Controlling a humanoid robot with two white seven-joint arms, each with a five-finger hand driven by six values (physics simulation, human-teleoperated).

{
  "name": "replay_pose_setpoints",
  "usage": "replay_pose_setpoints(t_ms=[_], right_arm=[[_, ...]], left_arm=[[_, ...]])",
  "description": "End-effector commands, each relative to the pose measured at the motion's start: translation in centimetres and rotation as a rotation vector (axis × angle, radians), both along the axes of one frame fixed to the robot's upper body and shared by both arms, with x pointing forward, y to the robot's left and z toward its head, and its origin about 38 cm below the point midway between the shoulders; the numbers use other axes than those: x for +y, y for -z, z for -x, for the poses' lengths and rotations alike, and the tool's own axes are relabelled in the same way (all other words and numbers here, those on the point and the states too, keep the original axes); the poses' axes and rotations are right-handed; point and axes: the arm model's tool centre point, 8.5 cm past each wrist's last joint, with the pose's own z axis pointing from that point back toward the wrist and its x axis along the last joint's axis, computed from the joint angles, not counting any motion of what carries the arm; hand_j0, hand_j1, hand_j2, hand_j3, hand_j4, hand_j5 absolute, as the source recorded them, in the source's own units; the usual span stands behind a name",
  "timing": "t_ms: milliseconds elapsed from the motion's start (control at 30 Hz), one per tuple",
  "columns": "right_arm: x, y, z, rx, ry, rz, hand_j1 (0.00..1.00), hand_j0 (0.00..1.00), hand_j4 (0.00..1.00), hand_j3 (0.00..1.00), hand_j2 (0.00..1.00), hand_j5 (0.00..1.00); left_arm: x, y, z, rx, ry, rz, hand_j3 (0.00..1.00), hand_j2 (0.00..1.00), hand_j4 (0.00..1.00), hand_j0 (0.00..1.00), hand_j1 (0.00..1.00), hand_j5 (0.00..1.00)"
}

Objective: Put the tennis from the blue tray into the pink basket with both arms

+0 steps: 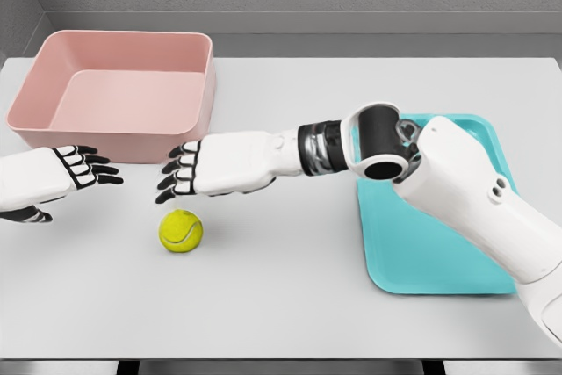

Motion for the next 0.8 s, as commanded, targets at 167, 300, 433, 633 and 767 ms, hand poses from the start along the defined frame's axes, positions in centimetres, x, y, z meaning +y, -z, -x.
replay_pose_setpoints(t_ms=[167, 300, 433, 633, 767], right_arm=[[-10.4, -5.4, -4.0, -0.078, 0.284, -0.176, 1.00, 1.00, 1.00, 1.00, 1.00, 1.00], [-15.9, -6.5, -4.8, -0.077, 0.436, -0.300, 1.00, 1.00, 1.00, 1.00, 1.00, 1.00], [-22.2, -6.6, -4.4, -0.035, 0.565, -0.419, 1.00, 1.00, 1.00, 1.00, 1.00, 1.00], [-28.5, -2.6, -1.9, 0.111, 0.695, -0.539, 1.00, 1.00, 1.00, 1.00, 1.00, 1.00], [-31.0, -0.8, -0.2, 0.182, 0.745, -0.618, 1.00, 1.00, 1.00, 1.00, 1.00, 1.00]], left_arm=[[-0.8, 0.1, -0.1, -0.004, 0.012, 0.025, 1.00, 1.00, 1.00, 1.00, 1.00, 1.00], [-2.6, 0.7, 0.0, -0.007, 0.047, 0.059, 1.00, 1.00, 1.00, 1.00, 1.00, 1.00], [-3.9, 1.6, 0.0, 0.013, 0.065, 0.075, 1.00, 1.00, 1.00, 1.00, 1.00, 1.00], [-5.1, 1.8, 0.0, 0.004, 0.087, 0.099, 1.00, 1.00, 1.00, 1.00, 1.00, 1.00], [-6.0, 2.2, -0.1, -0.003, 0.100, 0.119, 1.00, 1.00, 1.00, 1.00, 1.00, 1.00]])
